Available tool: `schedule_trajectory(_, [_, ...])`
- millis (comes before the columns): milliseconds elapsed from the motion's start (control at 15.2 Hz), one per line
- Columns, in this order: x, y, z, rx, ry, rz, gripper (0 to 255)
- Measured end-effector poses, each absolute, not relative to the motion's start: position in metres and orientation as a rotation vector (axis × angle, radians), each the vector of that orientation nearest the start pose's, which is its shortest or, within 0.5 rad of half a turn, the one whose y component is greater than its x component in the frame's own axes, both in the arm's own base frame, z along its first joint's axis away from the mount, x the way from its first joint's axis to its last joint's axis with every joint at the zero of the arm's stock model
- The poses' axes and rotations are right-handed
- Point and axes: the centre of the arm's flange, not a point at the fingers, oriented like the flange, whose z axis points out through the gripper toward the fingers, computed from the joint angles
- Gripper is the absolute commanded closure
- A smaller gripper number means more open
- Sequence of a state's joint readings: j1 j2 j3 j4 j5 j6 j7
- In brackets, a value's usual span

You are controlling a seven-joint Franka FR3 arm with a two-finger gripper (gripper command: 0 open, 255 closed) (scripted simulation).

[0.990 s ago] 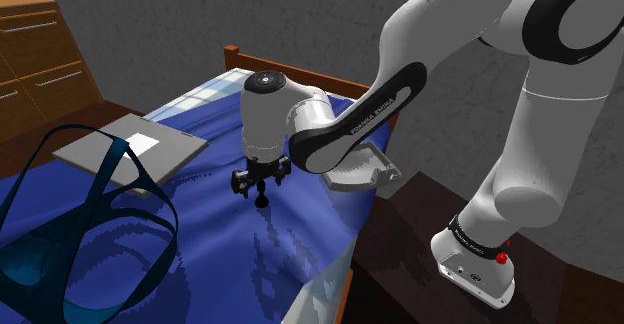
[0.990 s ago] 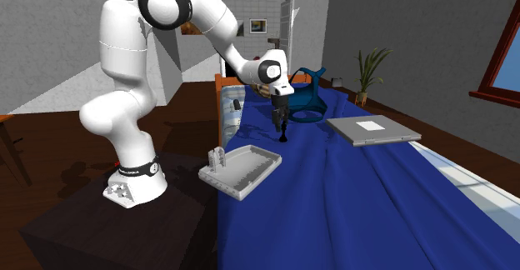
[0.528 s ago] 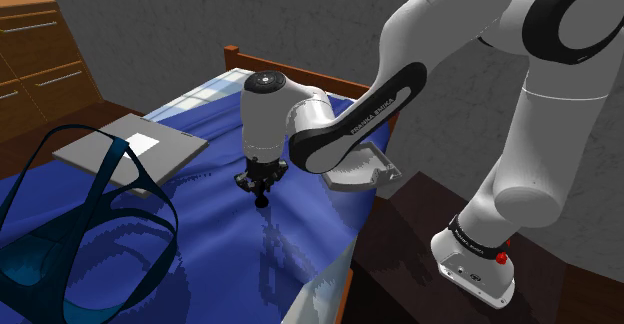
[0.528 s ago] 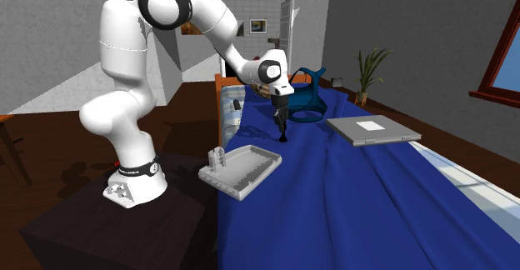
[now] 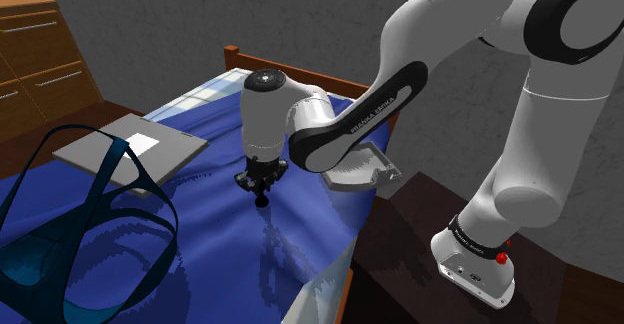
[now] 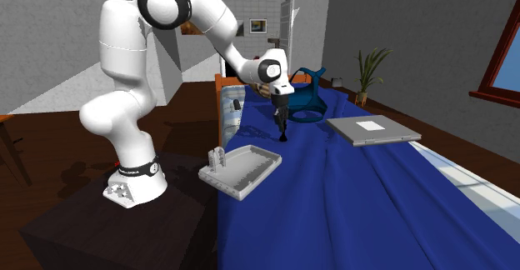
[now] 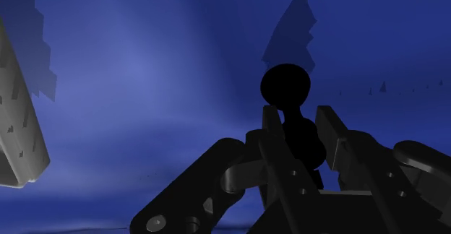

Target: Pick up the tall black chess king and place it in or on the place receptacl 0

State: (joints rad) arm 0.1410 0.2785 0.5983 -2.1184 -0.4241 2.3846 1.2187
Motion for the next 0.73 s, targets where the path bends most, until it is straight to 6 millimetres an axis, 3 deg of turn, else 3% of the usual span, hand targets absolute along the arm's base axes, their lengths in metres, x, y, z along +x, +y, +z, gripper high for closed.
schedule_trajectory(726, [0.432, 0.38, 0.362, -3.151, 0.313, -0.236, 255])
